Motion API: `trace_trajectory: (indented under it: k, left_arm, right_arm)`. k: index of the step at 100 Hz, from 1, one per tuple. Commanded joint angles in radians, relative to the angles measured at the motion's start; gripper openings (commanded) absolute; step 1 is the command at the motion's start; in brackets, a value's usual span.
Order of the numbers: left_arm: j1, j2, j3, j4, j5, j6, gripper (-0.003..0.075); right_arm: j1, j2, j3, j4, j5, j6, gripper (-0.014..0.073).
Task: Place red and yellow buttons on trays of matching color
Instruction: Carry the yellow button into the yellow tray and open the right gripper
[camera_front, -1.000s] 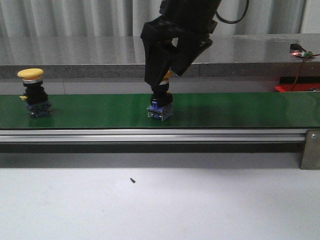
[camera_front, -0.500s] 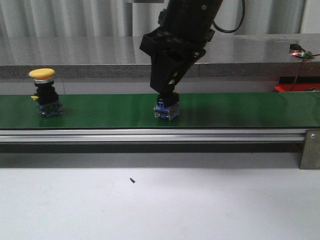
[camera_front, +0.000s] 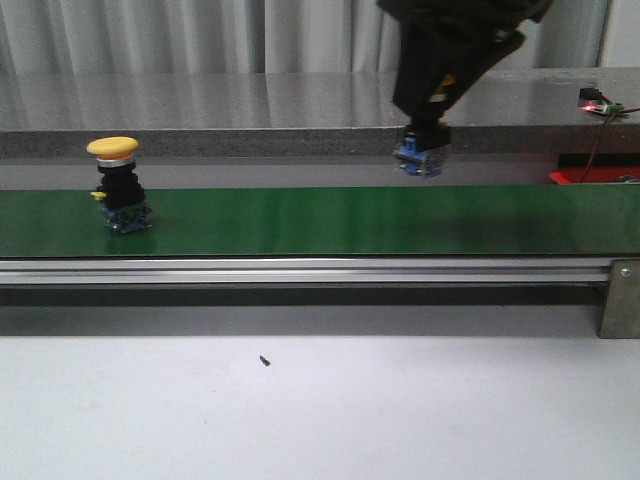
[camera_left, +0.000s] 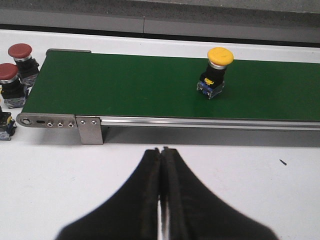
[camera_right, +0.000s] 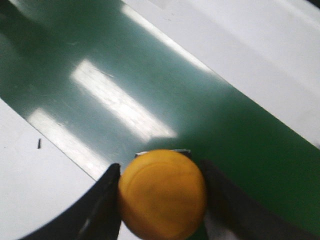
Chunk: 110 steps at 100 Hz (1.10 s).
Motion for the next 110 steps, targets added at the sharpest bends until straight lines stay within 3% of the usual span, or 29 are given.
trace_trajectory:
  k: [1, 33, 67, 88, 110]
  left_arm:
    - [-0.007, 0.009, -0.026, -0.007, -0.066, -0.007, -0.002]
    - [-0.007, 0.009, -0.026, -0.007, -0.066, -0.007, -0.002]
    - [-0.007, 0.009, -0.026, -0.007, -0.066, -0.007, -0.002]
    - [-0.007, 0.009, -0.026, -0.007, -0.066, -0.007, -0.002]
    - [-0.007, 0.009, -0.026, -0.007, -0.066, -0.007, -0.002]
  right_arm:
    - [-0.055, -0.101, 0.04, 0.015, -0.06, 0.01, 0.0143]
    - [-0.33, -0.257, 0.291, 0.015, -0.147, 0.019, 0.0143]
    - [-0.604, -0.274, 0.417, 0.069, -0.234, 0.02, 0.0143]
    - [-0.696, -0.274, 0.502, 0.086, -0.345, 0.049, 0.0143]
    - [-0.711, -0.273, 0.584, 0.086, -0.475, 0.05, 0.0143]
